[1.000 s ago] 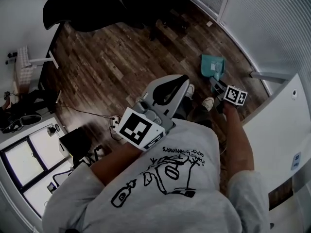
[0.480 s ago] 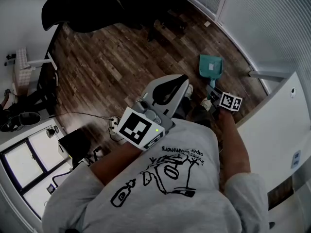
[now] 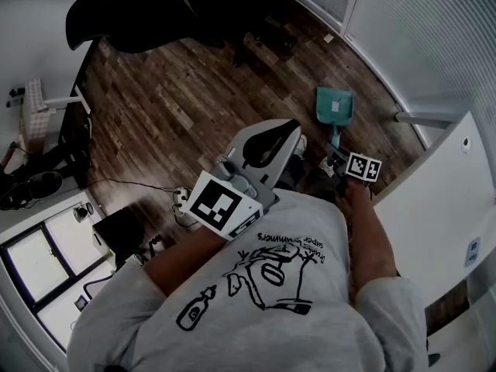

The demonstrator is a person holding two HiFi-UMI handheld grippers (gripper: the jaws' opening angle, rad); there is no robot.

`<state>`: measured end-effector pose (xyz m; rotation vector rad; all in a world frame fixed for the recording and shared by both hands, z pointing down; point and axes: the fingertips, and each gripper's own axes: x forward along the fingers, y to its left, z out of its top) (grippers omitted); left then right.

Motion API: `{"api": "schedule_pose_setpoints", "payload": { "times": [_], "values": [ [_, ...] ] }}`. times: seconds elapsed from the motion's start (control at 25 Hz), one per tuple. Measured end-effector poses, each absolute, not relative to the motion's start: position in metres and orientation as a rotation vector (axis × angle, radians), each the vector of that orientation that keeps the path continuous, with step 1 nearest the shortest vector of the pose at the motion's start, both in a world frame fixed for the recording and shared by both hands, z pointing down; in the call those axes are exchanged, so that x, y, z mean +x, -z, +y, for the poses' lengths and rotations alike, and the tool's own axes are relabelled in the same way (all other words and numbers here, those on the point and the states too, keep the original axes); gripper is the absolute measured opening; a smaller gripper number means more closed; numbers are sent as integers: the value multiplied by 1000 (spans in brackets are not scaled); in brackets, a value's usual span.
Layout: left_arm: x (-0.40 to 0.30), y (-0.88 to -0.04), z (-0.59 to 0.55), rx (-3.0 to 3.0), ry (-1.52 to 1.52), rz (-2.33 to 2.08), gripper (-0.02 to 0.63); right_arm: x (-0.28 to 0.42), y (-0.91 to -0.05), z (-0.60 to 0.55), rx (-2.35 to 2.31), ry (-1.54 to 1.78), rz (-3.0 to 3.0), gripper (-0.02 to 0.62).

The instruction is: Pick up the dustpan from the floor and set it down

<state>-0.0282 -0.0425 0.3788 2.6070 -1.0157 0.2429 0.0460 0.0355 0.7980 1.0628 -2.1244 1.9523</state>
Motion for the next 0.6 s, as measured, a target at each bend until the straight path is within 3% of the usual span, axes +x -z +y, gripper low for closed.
{"api": "schedule_pose_setpoints", "payload": {
  "times": [0.6],
  "values": [
    [-29, -377, -37, 2611, -236, -1016, 2, 41, -809, 54, 1002, -1968, -2022, 66]
  ]
}}
